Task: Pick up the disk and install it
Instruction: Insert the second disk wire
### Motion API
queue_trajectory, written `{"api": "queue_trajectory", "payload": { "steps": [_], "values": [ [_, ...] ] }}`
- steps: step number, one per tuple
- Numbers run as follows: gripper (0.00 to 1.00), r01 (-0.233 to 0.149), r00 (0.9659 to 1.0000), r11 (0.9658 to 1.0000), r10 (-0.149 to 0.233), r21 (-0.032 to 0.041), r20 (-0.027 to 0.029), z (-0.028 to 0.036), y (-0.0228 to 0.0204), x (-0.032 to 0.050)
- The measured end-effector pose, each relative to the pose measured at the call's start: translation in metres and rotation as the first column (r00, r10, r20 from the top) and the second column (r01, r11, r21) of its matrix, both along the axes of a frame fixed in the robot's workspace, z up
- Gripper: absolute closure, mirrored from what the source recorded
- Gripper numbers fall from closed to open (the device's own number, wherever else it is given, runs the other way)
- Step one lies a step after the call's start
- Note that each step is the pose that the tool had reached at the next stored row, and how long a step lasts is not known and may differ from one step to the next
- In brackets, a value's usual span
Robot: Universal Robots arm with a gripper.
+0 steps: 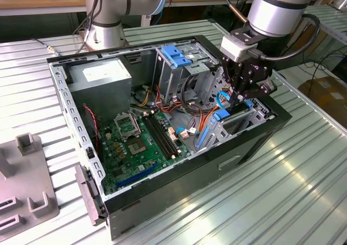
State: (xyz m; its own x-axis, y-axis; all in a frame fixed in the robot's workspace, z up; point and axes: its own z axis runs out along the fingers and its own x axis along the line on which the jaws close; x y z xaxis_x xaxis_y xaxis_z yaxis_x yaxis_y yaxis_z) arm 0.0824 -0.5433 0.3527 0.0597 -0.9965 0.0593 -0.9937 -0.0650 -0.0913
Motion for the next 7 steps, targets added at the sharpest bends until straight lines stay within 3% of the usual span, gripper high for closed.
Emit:
{"api": "queue_trajectory", "payload": {
  "steps": [7],
  "values": [
    [0.9, 0.0, 1.0, 1.0, 0.0, 0.0034, 0.0, 0.0, 0.0, 0.0]
  ]
}}
